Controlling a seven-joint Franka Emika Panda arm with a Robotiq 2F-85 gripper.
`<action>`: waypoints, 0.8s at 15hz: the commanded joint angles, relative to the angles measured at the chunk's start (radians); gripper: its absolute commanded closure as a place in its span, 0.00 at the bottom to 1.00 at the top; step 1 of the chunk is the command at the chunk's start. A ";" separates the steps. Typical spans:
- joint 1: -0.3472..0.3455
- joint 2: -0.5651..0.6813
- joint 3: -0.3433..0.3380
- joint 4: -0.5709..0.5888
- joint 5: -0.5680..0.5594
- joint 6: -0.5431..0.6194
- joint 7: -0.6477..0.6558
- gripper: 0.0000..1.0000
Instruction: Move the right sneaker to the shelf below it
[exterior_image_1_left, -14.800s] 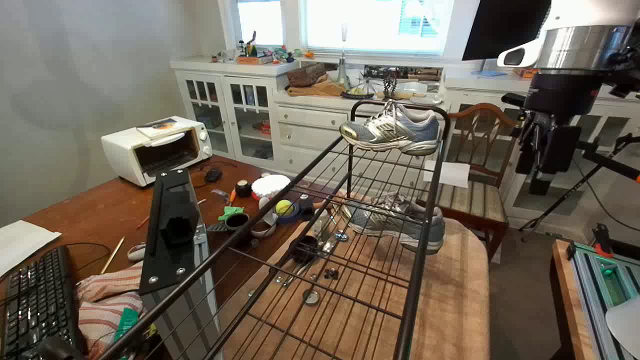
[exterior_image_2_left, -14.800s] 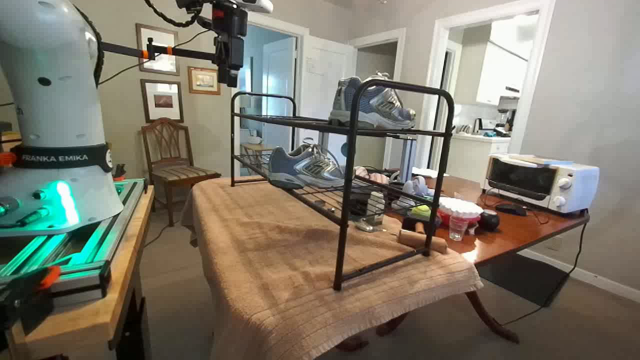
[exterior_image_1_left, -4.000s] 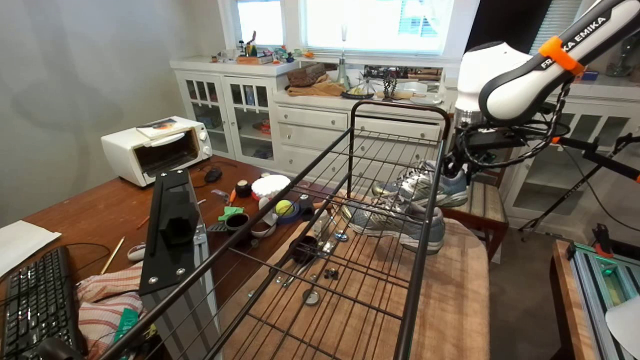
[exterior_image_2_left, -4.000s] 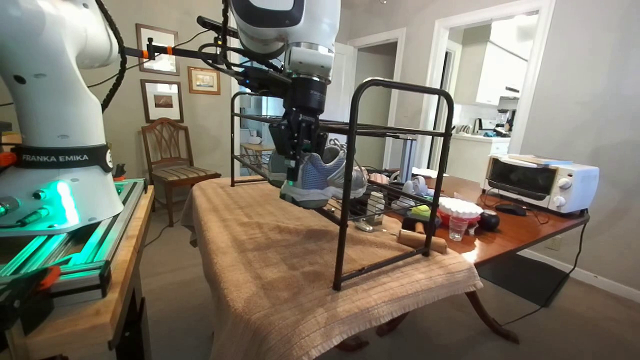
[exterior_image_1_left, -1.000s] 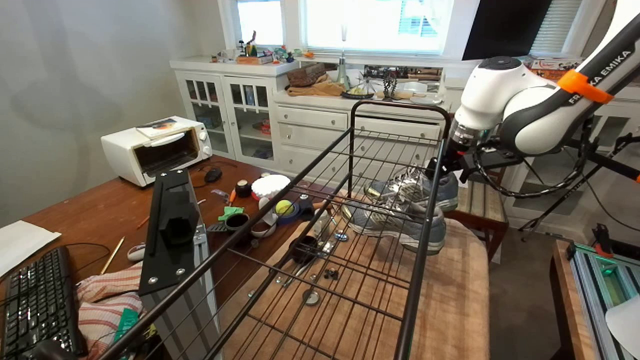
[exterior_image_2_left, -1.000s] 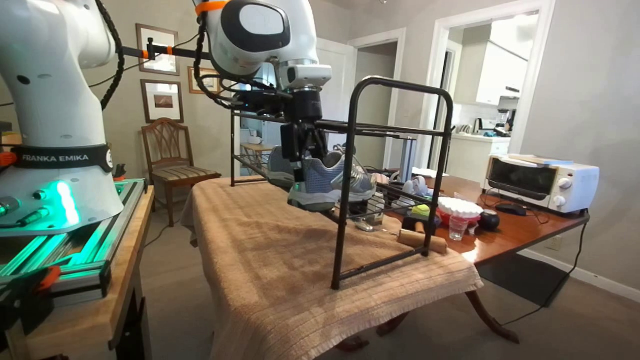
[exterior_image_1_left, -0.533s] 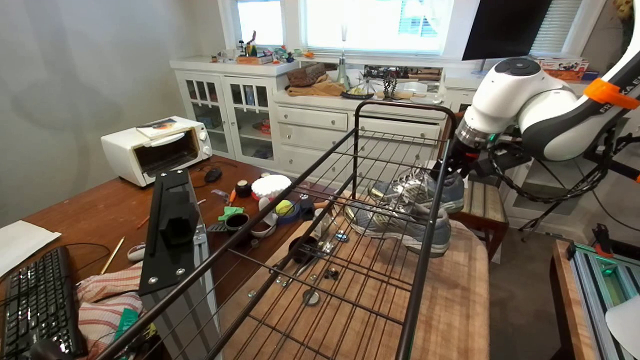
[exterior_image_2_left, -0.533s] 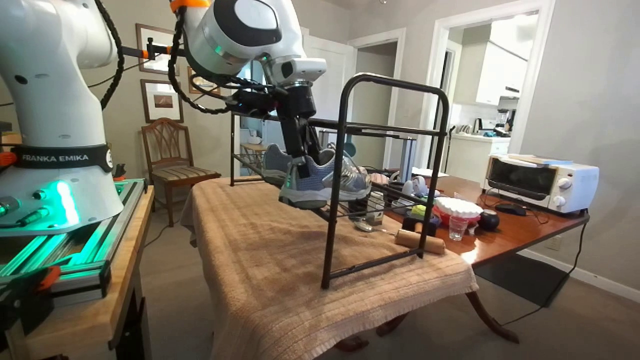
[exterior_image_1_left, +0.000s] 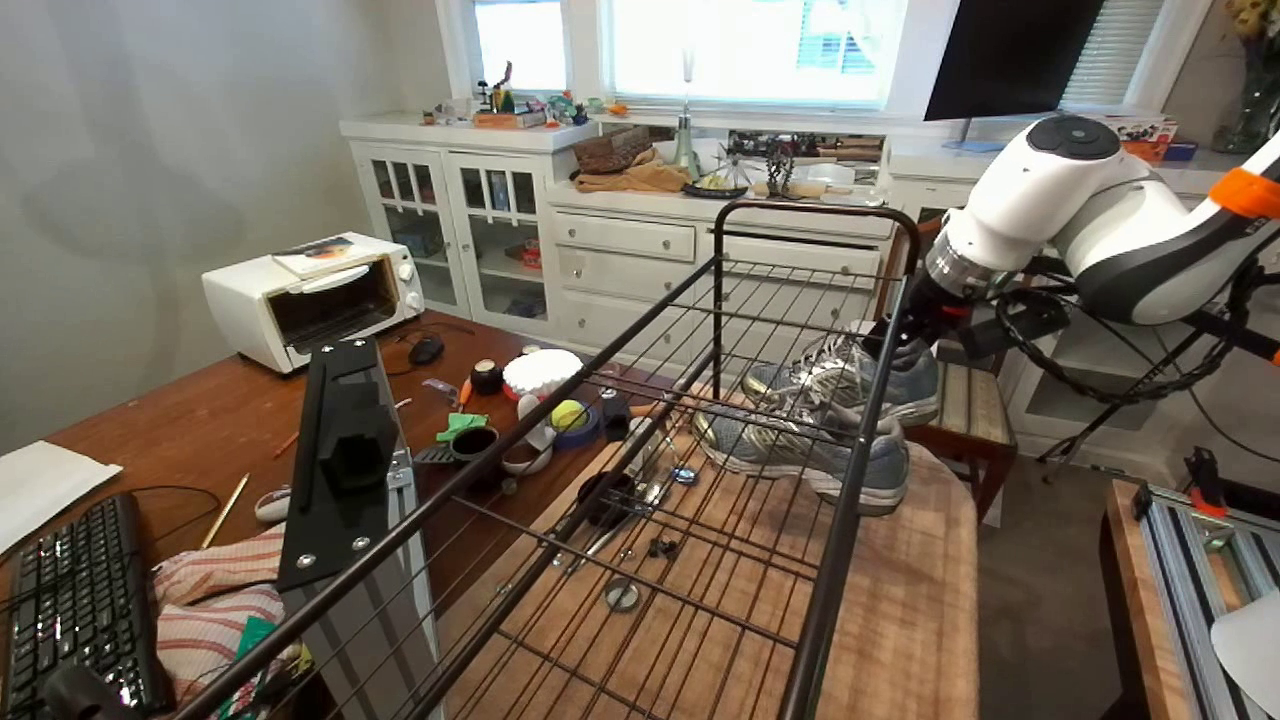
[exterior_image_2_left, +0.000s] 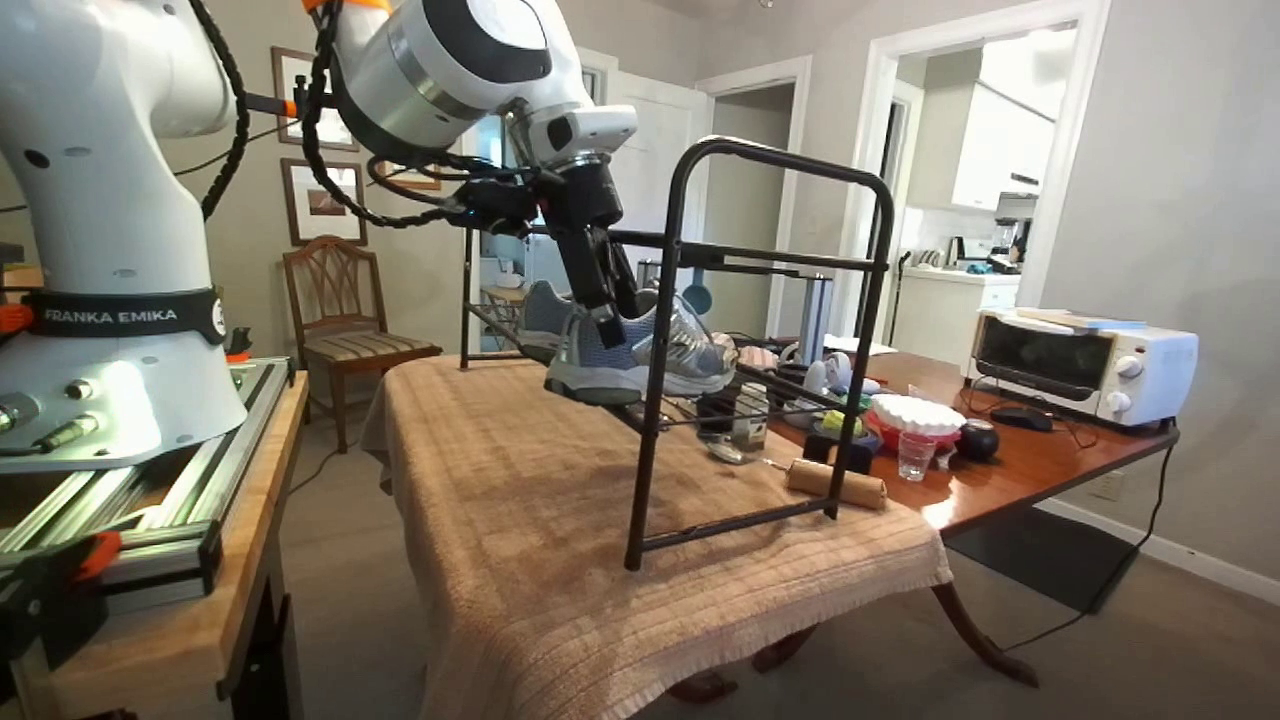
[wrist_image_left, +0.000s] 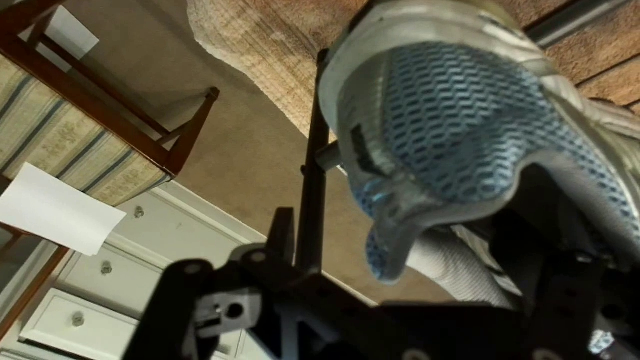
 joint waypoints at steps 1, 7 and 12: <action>-0.009 -0.021 0.000 -0.005 -0.043 0.072 0.093 0.00; -0.004 0.092 -0.006 0.000 0.015 0.209 0.101 0.00; -0.013 0.175 0.003 -0.007 0.051 0.323 0.092 0.00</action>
